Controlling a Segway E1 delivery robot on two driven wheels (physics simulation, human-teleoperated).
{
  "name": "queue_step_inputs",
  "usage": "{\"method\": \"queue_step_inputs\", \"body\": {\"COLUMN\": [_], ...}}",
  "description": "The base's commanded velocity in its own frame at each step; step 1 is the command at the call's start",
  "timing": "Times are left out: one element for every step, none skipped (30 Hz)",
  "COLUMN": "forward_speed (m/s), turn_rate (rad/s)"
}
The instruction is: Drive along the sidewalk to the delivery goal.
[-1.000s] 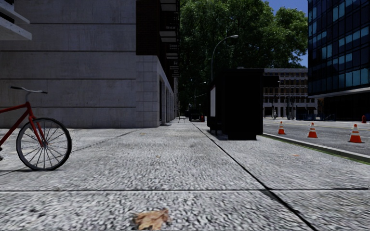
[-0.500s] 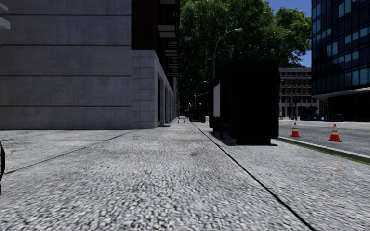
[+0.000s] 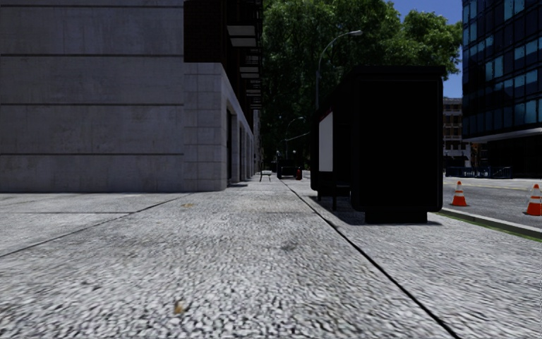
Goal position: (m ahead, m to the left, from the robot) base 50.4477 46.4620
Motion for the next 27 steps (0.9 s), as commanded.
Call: {"method": "queue_step_inputs", "body": {"forward_speed": [2.00,2.00,2.00,2.00,2.00,2.00,2.00,2.00,2.00,2.00,2.00,2.00,2.00,2.00,2.00,2.00,2.00,2.00,2.00,2.00,2.00,2.00,2.00,2.00,2.00,2.00,2.00], "turn_rate": [0.00,0.00,0.00,0.00,0.00,0.00,0.00,0.00,0.00,0.00,0.00,0.00,0.00,0.00,0.00,0.00,0.00,0.00,0.00,0.00,0.00,0.00,0.00,0.00,0.00,0.00,0.00]}}
